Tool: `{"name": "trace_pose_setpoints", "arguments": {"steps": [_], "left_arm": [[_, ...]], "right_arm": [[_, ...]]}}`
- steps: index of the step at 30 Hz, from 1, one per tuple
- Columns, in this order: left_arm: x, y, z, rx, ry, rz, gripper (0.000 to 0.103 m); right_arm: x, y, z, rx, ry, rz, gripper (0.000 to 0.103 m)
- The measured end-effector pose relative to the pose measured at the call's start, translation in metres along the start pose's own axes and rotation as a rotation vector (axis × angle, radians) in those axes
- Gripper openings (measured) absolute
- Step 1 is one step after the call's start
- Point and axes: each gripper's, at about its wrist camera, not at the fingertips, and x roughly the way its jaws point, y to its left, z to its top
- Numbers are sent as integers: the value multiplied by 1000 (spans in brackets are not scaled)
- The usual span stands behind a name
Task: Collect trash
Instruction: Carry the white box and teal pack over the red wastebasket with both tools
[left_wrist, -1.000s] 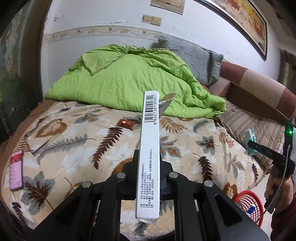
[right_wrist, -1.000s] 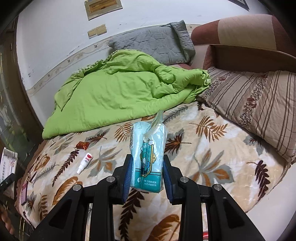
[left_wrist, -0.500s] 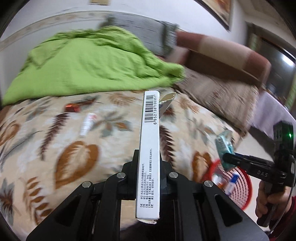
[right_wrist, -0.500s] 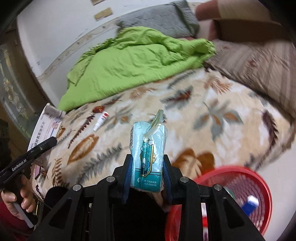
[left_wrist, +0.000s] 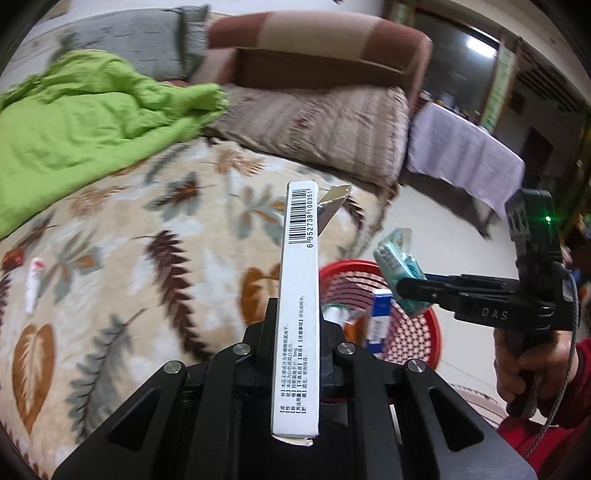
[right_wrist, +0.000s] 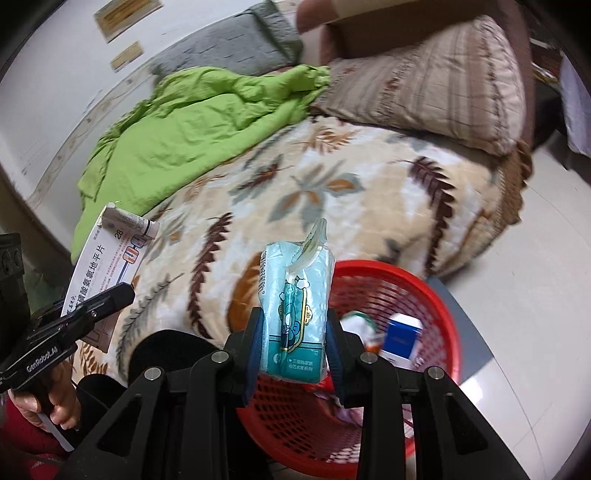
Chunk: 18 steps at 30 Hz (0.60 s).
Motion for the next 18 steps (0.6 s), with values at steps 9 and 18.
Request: {"name": "trace_pose_setpoints", "arguments": {"steps": [9, 18], "left_arm": [[34, -25, -1, 40, 88, -77, 13], [48, -35, 3, 45, 110, -97, 13]], "right_arm": [[1, -23, -7, 62, 13, -13, 34], [0, -30, -7, 79, 11, -15, 35]]}}
